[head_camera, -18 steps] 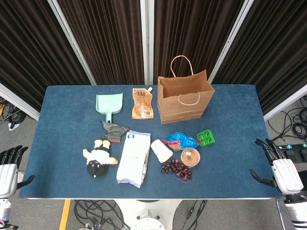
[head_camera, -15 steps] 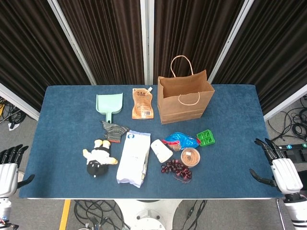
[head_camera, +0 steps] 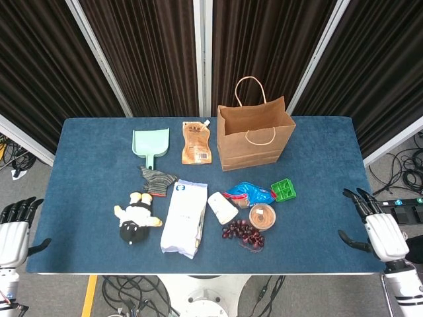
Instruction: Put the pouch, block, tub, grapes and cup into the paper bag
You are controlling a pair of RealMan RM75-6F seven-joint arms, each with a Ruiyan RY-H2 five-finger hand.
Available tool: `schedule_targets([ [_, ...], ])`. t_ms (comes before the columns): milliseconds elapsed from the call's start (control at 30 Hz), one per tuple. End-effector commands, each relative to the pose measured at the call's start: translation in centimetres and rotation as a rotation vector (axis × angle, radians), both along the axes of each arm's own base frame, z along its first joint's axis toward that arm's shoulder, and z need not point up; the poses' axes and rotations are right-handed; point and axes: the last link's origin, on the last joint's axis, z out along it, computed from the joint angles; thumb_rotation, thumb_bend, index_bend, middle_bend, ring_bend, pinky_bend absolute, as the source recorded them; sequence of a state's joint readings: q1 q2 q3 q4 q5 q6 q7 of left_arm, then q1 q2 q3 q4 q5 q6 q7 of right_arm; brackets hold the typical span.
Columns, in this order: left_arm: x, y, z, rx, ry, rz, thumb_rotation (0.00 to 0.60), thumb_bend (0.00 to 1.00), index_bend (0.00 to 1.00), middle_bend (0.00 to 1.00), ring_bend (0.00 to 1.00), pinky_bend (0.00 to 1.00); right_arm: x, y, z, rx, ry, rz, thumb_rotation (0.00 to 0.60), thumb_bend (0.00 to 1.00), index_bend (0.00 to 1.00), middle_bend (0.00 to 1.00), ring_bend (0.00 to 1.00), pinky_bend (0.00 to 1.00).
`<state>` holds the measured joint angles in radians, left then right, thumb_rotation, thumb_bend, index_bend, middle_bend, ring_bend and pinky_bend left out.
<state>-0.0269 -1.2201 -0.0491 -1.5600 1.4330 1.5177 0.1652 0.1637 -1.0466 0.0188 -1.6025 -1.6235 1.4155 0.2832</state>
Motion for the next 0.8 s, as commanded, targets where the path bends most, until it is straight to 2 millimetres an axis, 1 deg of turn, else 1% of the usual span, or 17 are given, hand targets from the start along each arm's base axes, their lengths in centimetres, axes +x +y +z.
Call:
schedule_targets([
  [33,0.0,0.1,-0.1,-0.004,-0.004,0.001,0.600,0.03,0.22,0.24,0.16,0.15,1.2,-2.4,-0.5,0.046,0.064,0.024,0.600,0.11,0.00,0.15,0.00,0.12],
  [100,-0.1,0.1,-0.2,-0.006,-0.005,0.004,0.600,0.03,0.22,0.24,0.16,0.15,2.0,-3.9,-1.0,0.080,0.092,0.037,0.600,0.10,0.00,0.15,0.00,0.12],
  [200,-0.3,0.1,-0.3,-0.007,-0.007,0.013,0.600,0.03,0.22,0.24,0.16,0.15,3.8,-6.9,-2.4,0.156,0.106,0.058,0.600,0.09,0.00,0.14,0.00,0.13],
  [267,-0.4,0.2,-0.3,-0.009,-0.010,0.019,0.600,0.03,0.22,0.24,0.16,0.15,5.1,-9.1,-3.4,0.214,0.100,0.068,0.600,0.11,0.00,0.14,0.00,0.13],
  [333,-0.6,0.2,-0.4,-0.013,-0.012,0.026,0.600,0.03,0.22,0.24,0.16,0.15,6.4,-11.2,-4.6,0.263,0.108,0.079,0.600,0.15,0.00,0.15,0.00,0.13],
  [433,-0.7,0.3,-0.6,-0.019,-0.015,0.033,0.600,0.03,0.22,0.24,0.16,0.15,7.9,-13.8,-6.6,0.329,0.131,0.081,0.600,0.17,0.00,0.16,0.00,0.13],
  [567,-1.0,0.4,-0.7,-0.025,-0.021,0.044,0.600,0.03,0.22,0.24,0.16,0.15,9.4,-15.8,-9.2,0.421,0.148,0.067,0.600,0.17,0.00,0.16,0.00,0.14],
  [667,-1.3,0.5,-0.9,-0.029,-0.026,0.055,0.600,0.03,0.22,0.24,0.16,0.15,10.2,-16.6,-11.0,0.478,0.146,0.054,0.600,0.17,0.00,0.16,0.00,0.14],
  [800,-1.6,0.6,-1.0,-0.036,-0.028,0.063,0.600,0.03,0.22,0.24,0.16,0.15,10.9,-17.3,-12.7,0.528,0.143,0.044,0.600,0.17,0.00,0.16,0.00,0.14],
])
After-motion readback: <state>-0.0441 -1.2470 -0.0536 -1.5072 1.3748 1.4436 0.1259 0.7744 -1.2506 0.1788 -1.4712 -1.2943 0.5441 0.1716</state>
